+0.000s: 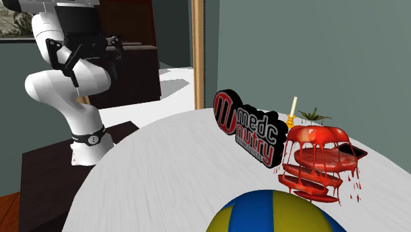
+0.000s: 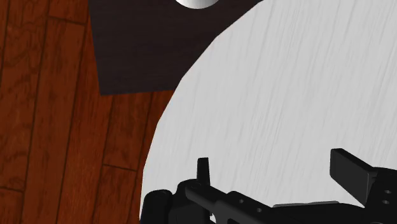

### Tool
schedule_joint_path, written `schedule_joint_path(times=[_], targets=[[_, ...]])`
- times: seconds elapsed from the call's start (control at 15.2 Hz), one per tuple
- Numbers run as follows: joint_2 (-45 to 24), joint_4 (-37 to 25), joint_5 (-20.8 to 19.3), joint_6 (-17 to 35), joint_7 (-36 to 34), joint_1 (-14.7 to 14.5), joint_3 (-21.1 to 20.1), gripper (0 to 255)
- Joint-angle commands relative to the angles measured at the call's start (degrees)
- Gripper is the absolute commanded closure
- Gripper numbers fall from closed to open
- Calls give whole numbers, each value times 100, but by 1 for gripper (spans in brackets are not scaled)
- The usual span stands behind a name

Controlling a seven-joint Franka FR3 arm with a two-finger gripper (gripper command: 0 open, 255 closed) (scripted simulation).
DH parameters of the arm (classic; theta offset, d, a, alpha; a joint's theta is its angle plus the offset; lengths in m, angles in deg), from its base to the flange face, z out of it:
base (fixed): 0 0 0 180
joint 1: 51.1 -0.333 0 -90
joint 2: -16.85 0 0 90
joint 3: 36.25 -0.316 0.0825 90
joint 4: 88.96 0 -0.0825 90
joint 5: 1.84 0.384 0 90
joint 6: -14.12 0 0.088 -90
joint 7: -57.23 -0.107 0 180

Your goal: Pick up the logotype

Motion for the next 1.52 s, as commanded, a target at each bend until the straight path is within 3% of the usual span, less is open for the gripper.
schedule_joint_path(times=[0.0, 0.86, 1.45], targets=[[0, 0, 0, 0, 0, 0, 0, 0], [-849, -149, 1101, 1060, -2352, -432, -1751, 0], [-2278, -1046, 1110, 1879, -4071, -407, -2972, 0]])
